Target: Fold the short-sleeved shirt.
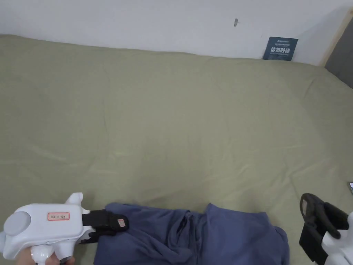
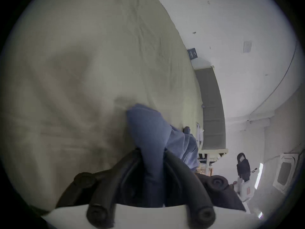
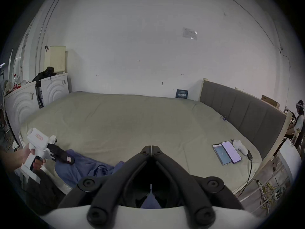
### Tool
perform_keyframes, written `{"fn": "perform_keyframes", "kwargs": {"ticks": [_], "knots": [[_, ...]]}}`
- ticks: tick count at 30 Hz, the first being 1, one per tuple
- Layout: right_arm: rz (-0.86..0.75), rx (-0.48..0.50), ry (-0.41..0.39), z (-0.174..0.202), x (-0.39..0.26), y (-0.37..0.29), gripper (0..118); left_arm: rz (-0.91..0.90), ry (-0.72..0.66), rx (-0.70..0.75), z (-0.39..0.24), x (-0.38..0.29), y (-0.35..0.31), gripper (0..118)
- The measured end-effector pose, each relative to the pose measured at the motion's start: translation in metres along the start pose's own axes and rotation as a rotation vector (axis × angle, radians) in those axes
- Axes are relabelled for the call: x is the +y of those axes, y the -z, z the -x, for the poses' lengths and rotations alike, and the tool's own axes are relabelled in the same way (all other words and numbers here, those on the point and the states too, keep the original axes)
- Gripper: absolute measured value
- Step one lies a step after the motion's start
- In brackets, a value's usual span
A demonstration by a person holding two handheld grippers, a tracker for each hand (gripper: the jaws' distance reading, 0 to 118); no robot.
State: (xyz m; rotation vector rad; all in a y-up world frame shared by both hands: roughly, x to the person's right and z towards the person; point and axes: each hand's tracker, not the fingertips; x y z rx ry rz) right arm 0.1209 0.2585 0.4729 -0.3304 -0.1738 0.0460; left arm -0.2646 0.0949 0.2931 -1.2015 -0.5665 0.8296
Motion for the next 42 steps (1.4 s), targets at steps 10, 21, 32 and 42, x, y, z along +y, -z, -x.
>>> {"fn": "perform_keyframes", "kwargs": {"ticks": [10,21,32,42], "knots": [[-0.199,-0.057,0.049,-0.008,0.03,-0.005,0,-0.205,0.046,0.142,0.004,0.011,-0.116,11],[-0.255,-0.086,0.053,-0.011,0.034,-0.007,0,-0.103,0.348,0.374,-0.114,-0.014,-0.093,11],[-0.187,-0.106,0.071,-0.018,0.022,-0.002,0,0.118,0.529,0.472,-0.189,-0.064,0.071,35],[-0.117,-0.124,0.064,-0.04,0.001,-0.012,0,0.117,0.461,0.252,-0.177,-0.07,0.101,110]]}}
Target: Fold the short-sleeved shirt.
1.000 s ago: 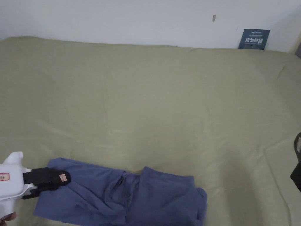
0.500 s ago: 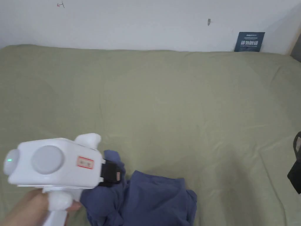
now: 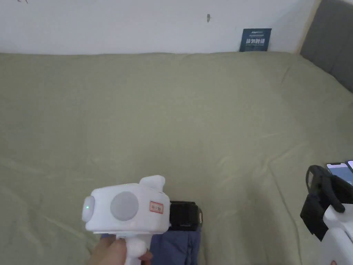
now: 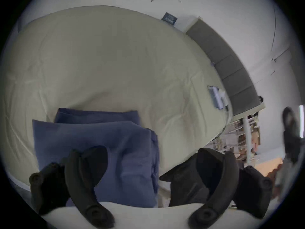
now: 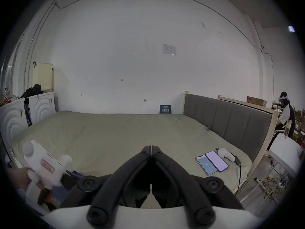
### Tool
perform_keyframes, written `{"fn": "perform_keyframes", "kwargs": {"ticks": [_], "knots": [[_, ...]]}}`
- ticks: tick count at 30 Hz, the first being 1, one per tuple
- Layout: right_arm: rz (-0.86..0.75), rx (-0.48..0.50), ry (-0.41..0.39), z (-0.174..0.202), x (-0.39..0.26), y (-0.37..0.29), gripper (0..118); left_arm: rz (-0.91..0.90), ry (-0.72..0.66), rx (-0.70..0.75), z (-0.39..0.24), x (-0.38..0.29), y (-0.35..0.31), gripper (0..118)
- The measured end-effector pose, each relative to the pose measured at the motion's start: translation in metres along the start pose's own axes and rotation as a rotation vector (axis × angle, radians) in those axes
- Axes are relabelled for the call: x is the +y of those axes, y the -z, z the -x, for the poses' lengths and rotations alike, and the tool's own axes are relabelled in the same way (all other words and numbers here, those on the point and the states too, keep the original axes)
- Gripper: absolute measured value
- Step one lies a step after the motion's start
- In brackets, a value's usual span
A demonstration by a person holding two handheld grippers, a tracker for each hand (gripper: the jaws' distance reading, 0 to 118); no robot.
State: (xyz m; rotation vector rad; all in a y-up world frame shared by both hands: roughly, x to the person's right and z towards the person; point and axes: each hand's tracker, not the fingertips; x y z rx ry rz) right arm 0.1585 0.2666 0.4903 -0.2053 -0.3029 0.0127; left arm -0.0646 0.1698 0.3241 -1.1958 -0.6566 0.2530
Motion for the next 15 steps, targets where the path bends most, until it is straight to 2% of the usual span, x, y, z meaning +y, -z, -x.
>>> {"fn": "perform_keyframes", "kwargs": {"ticks": [1,2,3,4,6,10,13,15], "knots": [[0.004,0.0,0.007,0.0,-0.001,0.0,0,-0.028,-0.011,-0.032,0.007,-0.001,-0.012,101],[0.011,0.003,0.018,0.0,-0.003,0.001,0,-0.069,-0.022,-0.056,0.013,-0.001,-0.027,81],[0.019,0.008,0.03,0.001,-0.004,0.002,0,-0.083,-0.027,-0.059,0.018,-0.003,-0.036,34],[0.027,0.014,0.04,0.003,-0.004,0.002,0,-0.08,-0.034,-0.051,0.025,-0.005,-0.041,0],[0.037,0.022,0.046,0.008,-0.005,0.002,0,-0.107,-0.083,-0.066,0.038,-0.012,-0.047,1],[0.059,0.041,0.036,0.013,-0.008,0.003,0,-0.02,-0.15,-0.184,0.061,-0.026,-0.036,1],[0.08,0.051,0.03,0.017,-0.01,0.006,0,0.055,-0.188,-0.306,0.07,-0.04,-0.002,1],[0.097,0.058,0.036,0.019,-0.012,0.006,0,0.074,-0.188,-0.292,0.073,-0.051,0.025,1]]}}
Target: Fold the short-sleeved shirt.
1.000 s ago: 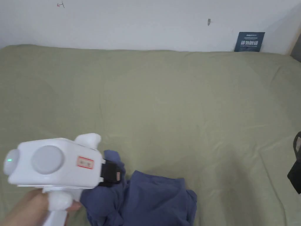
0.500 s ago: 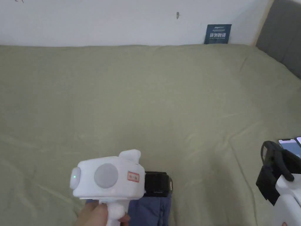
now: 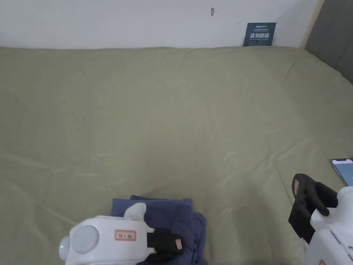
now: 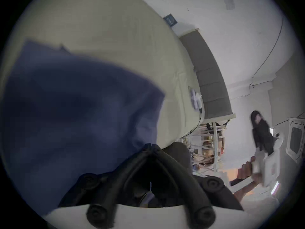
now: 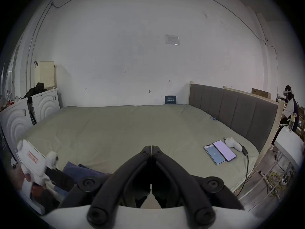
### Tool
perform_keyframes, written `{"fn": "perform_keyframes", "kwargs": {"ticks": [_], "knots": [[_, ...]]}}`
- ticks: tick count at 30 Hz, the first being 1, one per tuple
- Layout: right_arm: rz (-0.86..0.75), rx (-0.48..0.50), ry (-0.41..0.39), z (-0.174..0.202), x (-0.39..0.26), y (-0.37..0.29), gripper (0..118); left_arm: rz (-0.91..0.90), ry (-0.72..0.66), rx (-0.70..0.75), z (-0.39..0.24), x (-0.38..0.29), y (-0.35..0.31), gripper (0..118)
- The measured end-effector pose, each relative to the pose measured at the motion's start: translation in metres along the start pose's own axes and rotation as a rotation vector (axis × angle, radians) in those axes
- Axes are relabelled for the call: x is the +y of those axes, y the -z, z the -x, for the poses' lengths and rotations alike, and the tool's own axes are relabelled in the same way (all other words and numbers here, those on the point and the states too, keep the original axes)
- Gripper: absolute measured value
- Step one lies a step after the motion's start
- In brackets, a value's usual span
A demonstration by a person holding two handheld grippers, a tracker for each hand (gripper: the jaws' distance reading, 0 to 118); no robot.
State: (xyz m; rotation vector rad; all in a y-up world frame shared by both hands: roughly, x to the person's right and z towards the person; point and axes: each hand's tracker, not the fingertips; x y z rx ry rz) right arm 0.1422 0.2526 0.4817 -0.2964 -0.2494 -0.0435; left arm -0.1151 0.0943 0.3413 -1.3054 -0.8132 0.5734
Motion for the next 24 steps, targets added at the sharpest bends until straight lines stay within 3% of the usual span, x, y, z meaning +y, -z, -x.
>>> {"fn": "perform_keyframes", "kwargs": {"ticks": [2,4,6,9,11,15,17,20,23,24], "knots": [[0.018,0.003,0.0,0.003,-0.002,0.001,0,0.037,0.022,0.093,0.009,-0.01,0.022,1],[0.036,0.004,-0.014,0.005,-0.006,0.001,0,-0.005,0.033,0.009,0.014,-0.013,0.019,1],[0.081,0.042,-0.017,0.009,-0.011,0.006,0,0.002,0.018,0.033,0.004,-0.007,0.011,1],[0.162,0.2,-0.012,0.02,-0.019,0.016,0,-0.041,0.126,0.093,-0.009,-0.003,-0.015,1],[0.235,0.337,0.017,0.031,-0.024,0.027,0,-0.087,0.127,0.056,-0.013,0.003,-0.043,1],[0.46,0.631,0.215,0.05,-0.045,0.07,0,-0.224,0.149,0.085,-0.009,0.014,-0.098,1],[0.557,0.728,0.317,0.047,-0.07,0.101,0,-0.266,0.153,0.133,0.003,0.021,-0.119,1],[0.698,0.814,0.465,0.047,-0.106,0.143,0,-0.26,0.127,0.231,0.027,0.032,-0.134,1],[0.794,0.838,0.564,0.041,-0.143,0.176,0,-0.224,0.118,0.26,0.051,0.04,-0.139,1],[0.824,0.805,0.605,0.035,-0.155,0.187,0,-0.211,0.108,0.263,0.058,0.043,-0.139,1]]}}
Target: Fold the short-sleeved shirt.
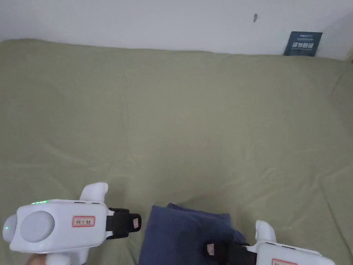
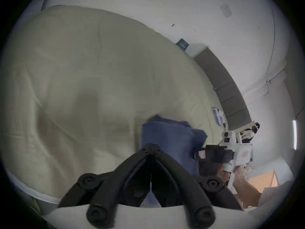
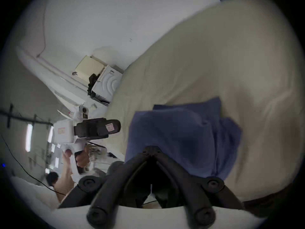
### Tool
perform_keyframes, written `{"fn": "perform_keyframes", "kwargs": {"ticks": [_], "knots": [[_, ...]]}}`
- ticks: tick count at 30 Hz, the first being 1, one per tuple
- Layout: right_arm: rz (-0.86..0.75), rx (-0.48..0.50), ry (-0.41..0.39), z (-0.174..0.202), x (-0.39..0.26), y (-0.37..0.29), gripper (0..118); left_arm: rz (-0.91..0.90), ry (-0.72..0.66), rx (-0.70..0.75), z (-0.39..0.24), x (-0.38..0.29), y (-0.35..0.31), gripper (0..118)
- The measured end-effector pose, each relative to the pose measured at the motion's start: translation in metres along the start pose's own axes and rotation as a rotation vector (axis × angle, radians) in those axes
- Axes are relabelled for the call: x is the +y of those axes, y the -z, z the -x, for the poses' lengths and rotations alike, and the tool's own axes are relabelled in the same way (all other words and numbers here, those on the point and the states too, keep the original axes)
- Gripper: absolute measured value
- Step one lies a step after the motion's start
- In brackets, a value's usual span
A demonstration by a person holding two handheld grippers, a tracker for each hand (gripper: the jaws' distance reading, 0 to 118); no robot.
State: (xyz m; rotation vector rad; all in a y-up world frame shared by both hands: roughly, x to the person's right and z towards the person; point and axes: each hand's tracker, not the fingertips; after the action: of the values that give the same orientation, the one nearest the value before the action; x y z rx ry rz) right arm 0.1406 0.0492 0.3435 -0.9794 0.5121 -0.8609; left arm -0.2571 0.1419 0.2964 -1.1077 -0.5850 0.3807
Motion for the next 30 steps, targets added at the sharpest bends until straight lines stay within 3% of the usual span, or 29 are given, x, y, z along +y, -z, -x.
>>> {"fn": "perform_keyframes", "kwargs": {"ticks": [1,4,5,6,7,8,9,15,17,18,19,20,22,24,25,26,30], "knots": [[0.011,-0.005,0.032,0.003,-0.002,0.005,0,0.013,-0.006,0.004,0.005,0.002,0.002,1],[0.071,0.145,0.153,-0.026,0.003,0.012,0,0.077,-0.02,-0.062,0.018,0.006,0.009,7],[0.077,0.193,0.193,-0.032,0.005,0.012,0,0.097,-0.03,-0.098,0.022,0.008,0.011,22],[0.088,0.205,0.205,-0.035,0.005,0.013,0,0.103,-0.043,-0.136,0.025,0.009,0.013,59],[0.099,0.218,0.21,-0.037,0.005,0.015,0,0.115,-0.064,-0.197,0.029,0.011,0.016,88],[0.105,0.224,0.206,-0.039,0.006,0.016,0,0.134,-0.111,-0.255,0.032,0.013,0.02,104],[0.112,0.242,0.216,-0.04,0.006,0.017,0,0.15,-0.132,-0.284,0.033,0.014,0.027,106],[0.131,0.302,0.266,-0.044,0.001,0.025,0,0.232,-0.193,-0.415,0.033,0.011,0.072,102],[0.134,0.306,0.269,-0.041,-0.002,0.027,0,0.204,-0.205,-0.422,0.028,0.009,0.078,93],[0.136,0.303,0.269,-0.039,-0.002,0.028,0,0.196,-0.225,-0.401,0.027,0.01,0.08,71],[0.136,0.292,0.276,-0.033,-0.003,0.028,0,0.185,-0.231,-0.337,0.027,0.009,0.082,42],[0.142,0.272,0.286,-0.025,-0.003,0.028,0,0.192,-0.224,-0.288,0.025,0.008,0.087,33],[0.148,0.157,0.205,-0.003,-0.002,0.025,0,0.179,-0.243,-0.33,0.021,0.008,0.081,33],[0.14,0.107,0.12,0.021,-0.003,0.019,0,0.17,-0.178,-0.273,0.013,0.009,0.072,33],[0.137,0.088,0.077,0.01,-0.005,0.022,0,0.163,-0.176,-0.249,0.013,0.01,0.068,33],[0.113,0.07,0.019,0.012,0.021,-0.015,0,0.164,-0.188,-0.255,0.016,0.012,0.062,33],[0.019,-0.117,-0.202,0.047,0.021,-0.034,0,0.114,-0.187,-0.207,0.041,0.022,0.02,33]]}}
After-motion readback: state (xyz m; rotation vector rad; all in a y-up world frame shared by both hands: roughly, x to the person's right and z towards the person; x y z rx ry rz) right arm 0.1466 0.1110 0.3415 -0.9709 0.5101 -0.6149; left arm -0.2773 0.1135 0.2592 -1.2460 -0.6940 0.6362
